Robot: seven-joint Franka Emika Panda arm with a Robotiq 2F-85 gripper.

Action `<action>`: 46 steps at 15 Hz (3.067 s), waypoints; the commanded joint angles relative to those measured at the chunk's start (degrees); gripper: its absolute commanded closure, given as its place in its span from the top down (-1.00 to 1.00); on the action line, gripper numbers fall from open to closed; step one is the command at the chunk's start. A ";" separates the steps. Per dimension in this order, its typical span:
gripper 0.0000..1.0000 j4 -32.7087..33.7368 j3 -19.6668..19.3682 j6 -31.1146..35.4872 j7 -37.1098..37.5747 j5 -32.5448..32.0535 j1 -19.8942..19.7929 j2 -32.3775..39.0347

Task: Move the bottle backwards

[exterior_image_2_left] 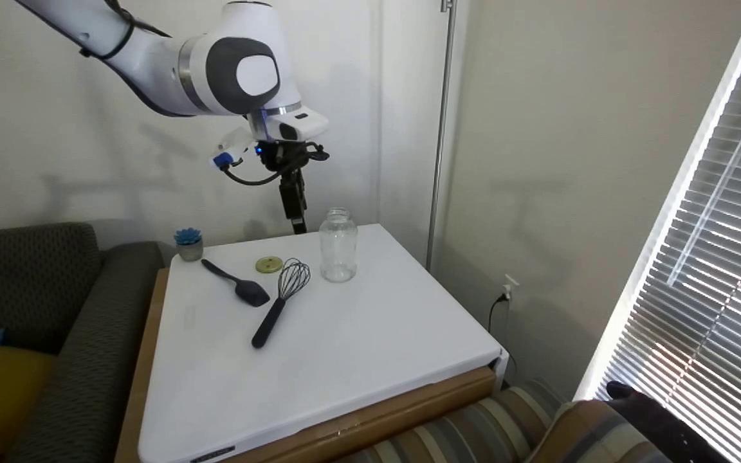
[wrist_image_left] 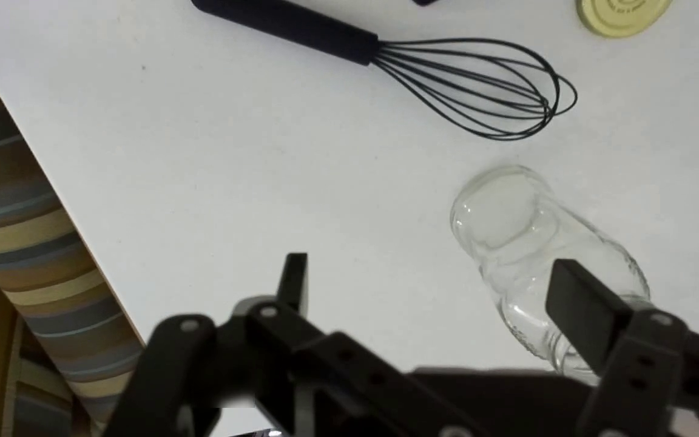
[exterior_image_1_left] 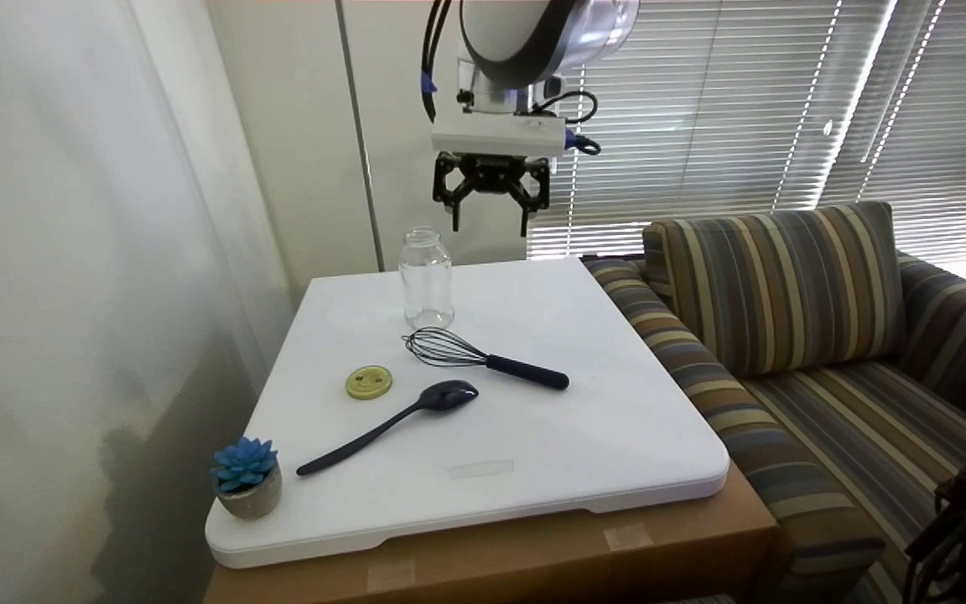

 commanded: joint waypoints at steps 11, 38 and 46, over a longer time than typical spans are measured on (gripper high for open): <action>1.00 22.02 0.33 -15.67 0.01 2.23 -2.24 9.86; 1.00 47.92 -2.61 -21.18 10.89 0.30 -2.09 28.84; 1.00 51.11 -1.87 -16.97 15.30 1.49 -3.22 31.72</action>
